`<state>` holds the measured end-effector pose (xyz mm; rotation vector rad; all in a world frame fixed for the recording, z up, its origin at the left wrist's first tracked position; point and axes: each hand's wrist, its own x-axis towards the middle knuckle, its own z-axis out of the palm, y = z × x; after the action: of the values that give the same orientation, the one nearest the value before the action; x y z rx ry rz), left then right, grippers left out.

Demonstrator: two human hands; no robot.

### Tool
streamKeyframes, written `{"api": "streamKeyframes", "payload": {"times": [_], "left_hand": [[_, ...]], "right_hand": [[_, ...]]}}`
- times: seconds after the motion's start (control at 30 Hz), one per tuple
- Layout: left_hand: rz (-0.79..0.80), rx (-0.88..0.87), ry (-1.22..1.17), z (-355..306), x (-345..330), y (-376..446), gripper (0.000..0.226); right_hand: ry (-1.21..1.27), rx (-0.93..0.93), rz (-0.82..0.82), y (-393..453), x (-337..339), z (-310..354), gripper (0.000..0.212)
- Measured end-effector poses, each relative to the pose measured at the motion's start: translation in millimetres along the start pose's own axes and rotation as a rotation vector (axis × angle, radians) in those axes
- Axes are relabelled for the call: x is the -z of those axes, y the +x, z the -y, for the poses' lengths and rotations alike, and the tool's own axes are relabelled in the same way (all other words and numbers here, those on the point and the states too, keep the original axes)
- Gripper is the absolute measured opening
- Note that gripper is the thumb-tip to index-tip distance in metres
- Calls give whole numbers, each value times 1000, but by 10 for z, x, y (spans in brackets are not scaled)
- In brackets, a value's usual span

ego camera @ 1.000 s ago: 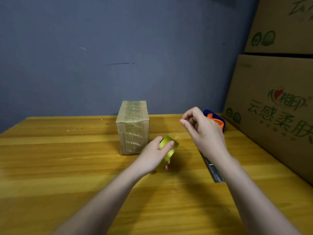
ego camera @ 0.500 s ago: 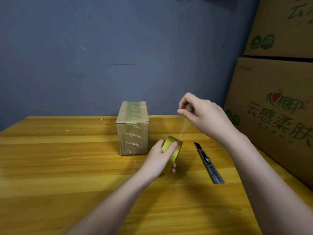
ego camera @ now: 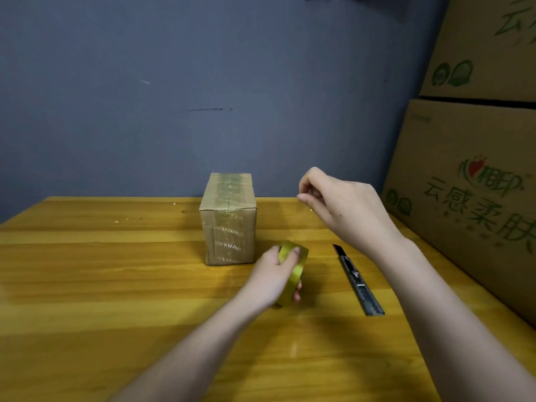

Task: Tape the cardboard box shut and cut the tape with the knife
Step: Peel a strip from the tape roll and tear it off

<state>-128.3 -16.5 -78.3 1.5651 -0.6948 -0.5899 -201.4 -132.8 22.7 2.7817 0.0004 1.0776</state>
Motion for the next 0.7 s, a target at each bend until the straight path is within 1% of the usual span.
{"api": "streamKeyframes", "payload": {"times": [0.07, 0.13, 0.17, 0.2, 0.23, 0.27, 0.33, 0.37, 0.4, 0.43, 0.5, 0.63, 0.7], "left_hand": [[-8, 49, -24, -30, -14, 7, 22], [10, 128, -108, -34, 2, 23, 25], [15, 164, -140, -39, 15, 30, 31], [7, 192, -135, -35, 36, 46, 42], [-21, 200, -36, -45, 63, 39, 55], [-57, 183, 158, -60, 98, 22, 62], [-181, 55, 654, -136, 158, -52, 58], [-254, -62, 776, -216, 186, -90, 54], [-305, -193, 773, -300, 216, -97, 49], [-325, -315, 674, -392, 251, -89, 40], [-282, -485, 432, -510, 316, 13, 22], [-182, -537, 270, -659, 333, 111, 9], [-179, -543, 245, -670, 324, 123, 15]], "right_hand": [[13, 34, -47, 4, 23, 39, 16], [44, 35, -41, 17, 20, 65, 15], [67, 21, -36, 22, 12, 67, 15], [97, -2, -33, 27, 4, 58, 15], [129, -22, -27, 29, -1, 39, 15], [152, -33, -20, 33, -1, 19, 16], [156, -16, -6, 47, 8, -12, 16], [150, 2, 0, 57, 16, -19, 17], [142, 19, 6, 69, 20, -23, 17], [134, 35, 11, 80, 25, -25, 18], [112, 67, 9, 100, 24, -35, 18], [99, 99, 2, 124, 18, -38, 22], [72, 114, -30, 124, 19, -34, 26]]}}
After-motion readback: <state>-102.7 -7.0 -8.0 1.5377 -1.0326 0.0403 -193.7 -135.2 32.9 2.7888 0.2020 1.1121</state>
